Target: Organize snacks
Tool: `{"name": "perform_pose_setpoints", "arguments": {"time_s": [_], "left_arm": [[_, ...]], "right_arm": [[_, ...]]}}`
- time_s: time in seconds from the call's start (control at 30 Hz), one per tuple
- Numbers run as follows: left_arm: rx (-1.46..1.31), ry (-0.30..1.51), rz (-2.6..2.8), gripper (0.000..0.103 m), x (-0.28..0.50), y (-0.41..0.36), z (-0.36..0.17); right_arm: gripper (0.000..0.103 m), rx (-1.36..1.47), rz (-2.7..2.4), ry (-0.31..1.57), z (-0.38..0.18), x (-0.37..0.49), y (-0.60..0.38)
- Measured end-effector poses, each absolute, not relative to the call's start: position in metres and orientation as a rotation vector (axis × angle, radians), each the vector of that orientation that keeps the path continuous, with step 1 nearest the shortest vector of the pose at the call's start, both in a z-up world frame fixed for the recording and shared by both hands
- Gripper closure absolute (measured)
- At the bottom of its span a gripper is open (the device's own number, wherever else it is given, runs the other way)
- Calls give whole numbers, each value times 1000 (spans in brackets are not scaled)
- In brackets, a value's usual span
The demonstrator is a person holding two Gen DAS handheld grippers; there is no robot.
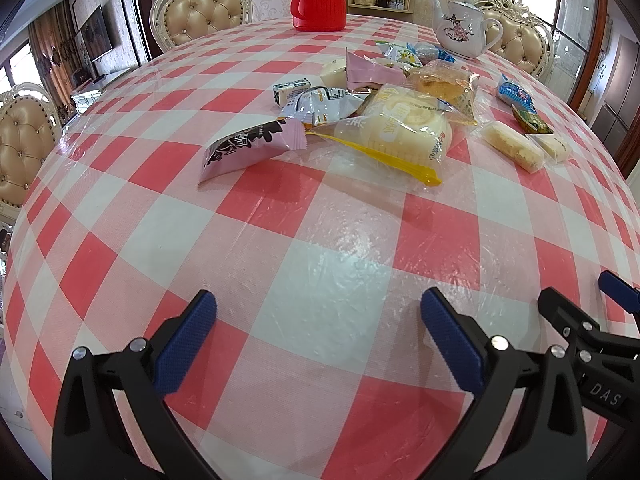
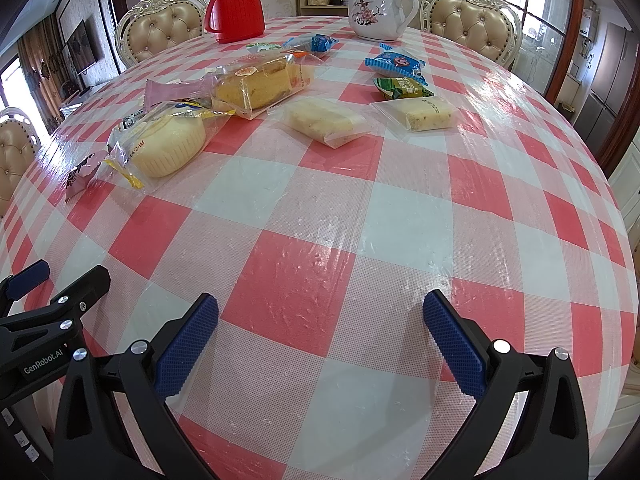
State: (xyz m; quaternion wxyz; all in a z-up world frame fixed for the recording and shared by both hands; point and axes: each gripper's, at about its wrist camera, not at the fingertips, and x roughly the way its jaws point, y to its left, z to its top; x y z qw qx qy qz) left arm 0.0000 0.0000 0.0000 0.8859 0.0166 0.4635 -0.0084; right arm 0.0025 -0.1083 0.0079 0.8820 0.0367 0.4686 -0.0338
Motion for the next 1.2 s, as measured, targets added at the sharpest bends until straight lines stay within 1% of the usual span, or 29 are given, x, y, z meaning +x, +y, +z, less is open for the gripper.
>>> {"name": "perform_pose_setpoints", "arguments": {"time_s": [0.7,0.87,1.03,1.1,1.2], "left_arm": [[28,980,-8,1,-7,1,1],[44,986,-84,1,-9,6,1],[-40,958,-109,1,-12,22,6],[-16,953,-131,1,-4,17,10],[67,927,-189,1,18,-12,21]], "right_arm": [[4,71,-62,976,8,1,-108],[4,18,46,1034,6,3,-111],[4,-19,175,1018,8,-5,-121],[4,-20,222,1012,9,-10,-124],[4,-35,260,1010,9,-14,-124]]}}
